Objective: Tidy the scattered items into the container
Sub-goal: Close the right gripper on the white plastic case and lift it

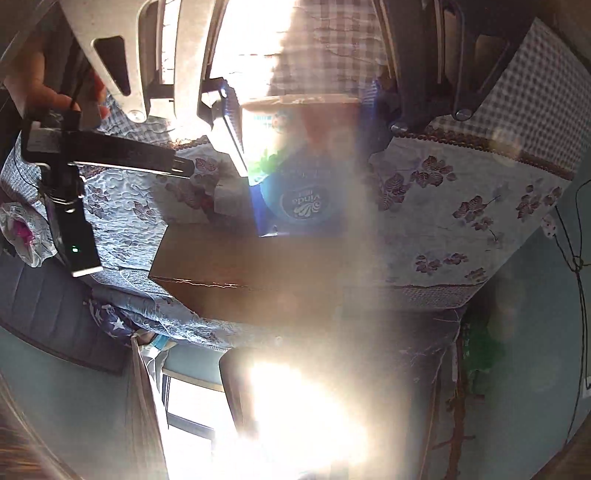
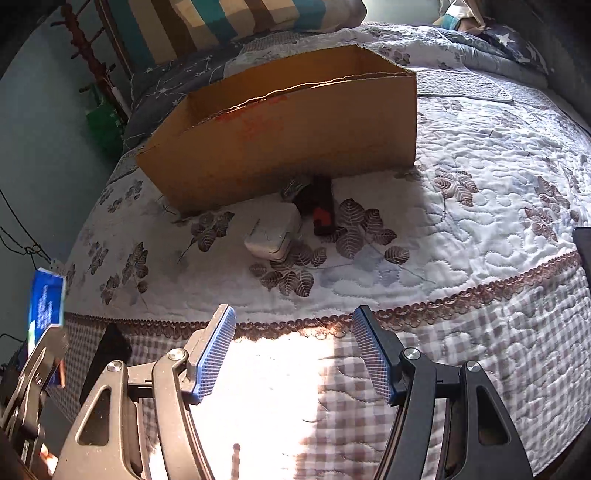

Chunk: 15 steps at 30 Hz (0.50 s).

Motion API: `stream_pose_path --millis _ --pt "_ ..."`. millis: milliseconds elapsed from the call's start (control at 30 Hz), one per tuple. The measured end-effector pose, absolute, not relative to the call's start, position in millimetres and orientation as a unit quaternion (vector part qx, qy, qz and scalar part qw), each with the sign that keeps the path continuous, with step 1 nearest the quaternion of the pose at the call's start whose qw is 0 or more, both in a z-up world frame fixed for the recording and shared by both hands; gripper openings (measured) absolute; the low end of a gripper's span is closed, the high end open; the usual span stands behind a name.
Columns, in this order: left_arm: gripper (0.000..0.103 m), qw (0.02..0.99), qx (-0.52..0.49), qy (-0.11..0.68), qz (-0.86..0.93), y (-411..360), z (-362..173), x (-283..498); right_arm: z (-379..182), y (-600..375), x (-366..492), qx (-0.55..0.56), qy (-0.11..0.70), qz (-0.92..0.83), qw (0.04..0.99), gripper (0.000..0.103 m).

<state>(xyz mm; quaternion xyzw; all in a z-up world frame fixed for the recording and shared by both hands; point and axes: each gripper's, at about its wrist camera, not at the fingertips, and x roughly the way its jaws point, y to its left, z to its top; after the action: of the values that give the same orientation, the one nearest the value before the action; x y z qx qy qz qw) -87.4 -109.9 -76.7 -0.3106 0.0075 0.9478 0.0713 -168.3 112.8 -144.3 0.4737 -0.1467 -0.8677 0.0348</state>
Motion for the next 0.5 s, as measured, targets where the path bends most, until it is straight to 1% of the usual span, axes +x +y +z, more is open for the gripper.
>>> stream_pose_path --millis 167,300,500 --pt "0.103 0.07 -0.31 -0.002 0.948 -120 -73 -72 -164 88 -214 0.482 -0.138 -0.865 0.007 0.067" --pt "0.103 0.073 -0.316 0.0 0.946 -120 -78 -68 -175 79 -248 0.492 -0.115 -0.863 -0.017 0.067" --pt "0.103 0.076 -0.323 0.0 0.943 -118 -85 -72 -193 72 -278 0.525 -0.111 -0.842 -0.046 0.069"
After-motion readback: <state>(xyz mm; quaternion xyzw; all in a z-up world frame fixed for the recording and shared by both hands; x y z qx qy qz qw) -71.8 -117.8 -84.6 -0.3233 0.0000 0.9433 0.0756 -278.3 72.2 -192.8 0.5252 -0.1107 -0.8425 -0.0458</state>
